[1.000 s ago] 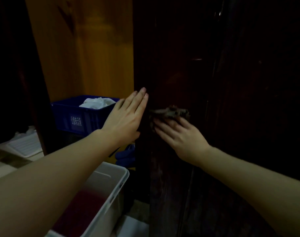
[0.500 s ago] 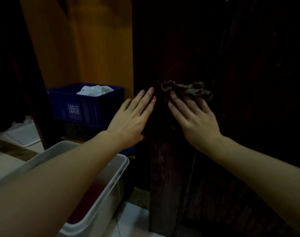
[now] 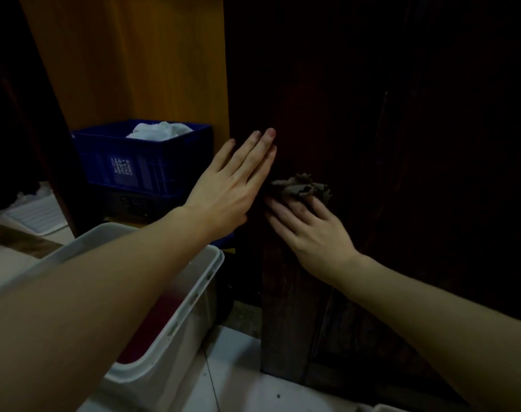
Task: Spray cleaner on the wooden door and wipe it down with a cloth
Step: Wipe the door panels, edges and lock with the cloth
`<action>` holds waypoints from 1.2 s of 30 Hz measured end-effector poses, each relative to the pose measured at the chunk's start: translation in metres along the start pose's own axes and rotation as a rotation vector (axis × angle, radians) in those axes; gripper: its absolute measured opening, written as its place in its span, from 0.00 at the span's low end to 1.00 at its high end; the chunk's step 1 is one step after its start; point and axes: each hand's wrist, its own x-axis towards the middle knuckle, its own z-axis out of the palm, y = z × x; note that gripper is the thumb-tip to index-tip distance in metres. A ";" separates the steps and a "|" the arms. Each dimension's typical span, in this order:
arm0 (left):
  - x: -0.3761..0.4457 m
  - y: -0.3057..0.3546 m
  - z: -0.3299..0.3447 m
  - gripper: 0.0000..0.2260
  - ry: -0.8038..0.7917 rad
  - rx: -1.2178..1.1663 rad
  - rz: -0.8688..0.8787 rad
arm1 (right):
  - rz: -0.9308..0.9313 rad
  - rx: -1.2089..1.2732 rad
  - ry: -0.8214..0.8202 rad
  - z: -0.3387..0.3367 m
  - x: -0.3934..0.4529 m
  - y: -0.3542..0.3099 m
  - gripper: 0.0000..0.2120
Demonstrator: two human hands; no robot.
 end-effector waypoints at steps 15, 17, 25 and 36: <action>-0.034 0.033 0.032 0.49 -0.028 -0.017 0.161 | -0.023 0.043 0.103 0.032 -0.049 -0.006 0.23; -0.038 0.036 0.038 0.46 -0.024 -0.031 0.166 | -0.024 0.035 0.106 0.043 -0.059 -0.015 0.23; -0.060 0.057 0.069 0.41 -0.028 -0.056 0.188 | -0.396 0.045 -0.332 0.083 -0.104 -0.077 0.25; -0.062 0.058 0.078 0.37 0.040 -0.112 0.208 | -0.408 0.099 -0.345 0.085 -0.083 -0.087 0.26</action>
